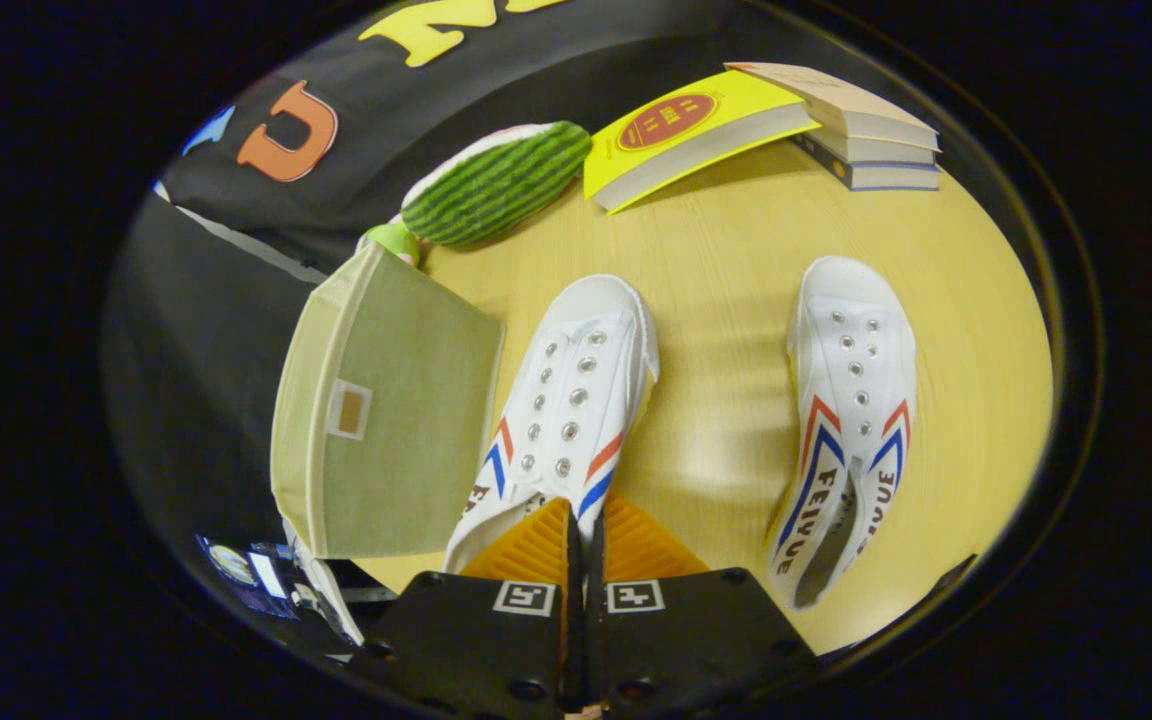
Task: Open the storage box then place both shoes into the box .Put the left shoe in first, then the right shoe, with the right side of both shoes facing outward in a uniform manner.
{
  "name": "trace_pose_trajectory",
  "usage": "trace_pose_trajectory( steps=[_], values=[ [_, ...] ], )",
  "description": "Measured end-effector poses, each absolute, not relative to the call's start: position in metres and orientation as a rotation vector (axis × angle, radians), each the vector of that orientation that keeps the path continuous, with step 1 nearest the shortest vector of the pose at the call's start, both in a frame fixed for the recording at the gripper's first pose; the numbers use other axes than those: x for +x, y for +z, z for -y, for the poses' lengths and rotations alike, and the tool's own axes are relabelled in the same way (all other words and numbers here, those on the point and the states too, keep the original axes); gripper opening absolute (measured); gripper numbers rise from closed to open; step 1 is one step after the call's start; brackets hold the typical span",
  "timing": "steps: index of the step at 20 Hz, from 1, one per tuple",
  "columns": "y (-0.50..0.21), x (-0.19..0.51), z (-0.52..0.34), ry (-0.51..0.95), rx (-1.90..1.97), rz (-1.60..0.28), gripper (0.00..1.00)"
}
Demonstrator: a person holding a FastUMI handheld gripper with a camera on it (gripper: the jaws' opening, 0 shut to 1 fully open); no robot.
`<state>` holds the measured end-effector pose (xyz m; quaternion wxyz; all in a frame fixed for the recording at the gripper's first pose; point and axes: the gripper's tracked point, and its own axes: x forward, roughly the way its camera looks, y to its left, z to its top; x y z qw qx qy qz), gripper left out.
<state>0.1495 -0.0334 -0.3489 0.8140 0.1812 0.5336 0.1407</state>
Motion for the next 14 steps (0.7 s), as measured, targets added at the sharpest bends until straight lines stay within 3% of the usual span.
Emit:
trace_pose_trajectory(
  steps=[8, 14],
  values=[
    [-0.247, 0.135, -0.036, 0.395, 0.376, -1.001, 0.05],
    [-0.221, 0.146, -0.102, 0.392, 0.46, -0.939, 0.05]
  ],
)
